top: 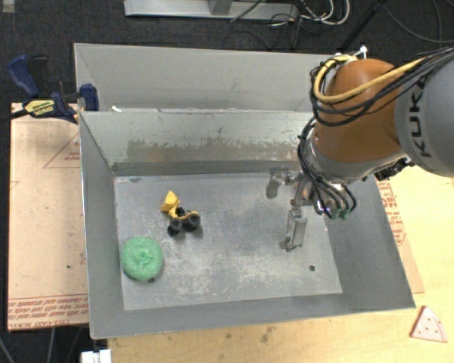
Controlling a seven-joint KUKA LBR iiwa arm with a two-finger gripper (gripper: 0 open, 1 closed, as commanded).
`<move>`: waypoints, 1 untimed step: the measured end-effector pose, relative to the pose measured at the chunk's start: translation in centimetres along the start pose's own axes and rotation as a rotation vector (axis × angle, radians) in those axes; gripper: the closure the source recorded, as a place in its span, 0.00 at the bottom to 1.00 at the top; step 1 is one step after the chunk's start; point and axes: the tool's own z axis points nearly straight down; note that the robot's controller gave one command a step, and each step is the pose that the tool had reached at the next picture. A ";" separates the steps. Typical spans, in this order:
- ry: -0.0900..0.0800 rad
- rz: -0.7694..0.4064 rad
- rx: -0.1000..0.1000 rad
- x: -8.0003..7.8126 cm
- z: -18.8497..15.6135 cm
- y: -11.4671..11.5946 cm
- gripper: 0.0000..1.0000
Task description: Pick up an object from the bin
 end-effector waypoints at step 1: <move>-0.008 0.000 0.000 -0.1 -0.5 0.0 0.00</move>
Offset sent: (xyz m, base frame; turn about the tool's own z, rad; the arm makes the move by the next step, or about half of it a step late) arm 0.0399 0.0736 -0.0526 -0.0226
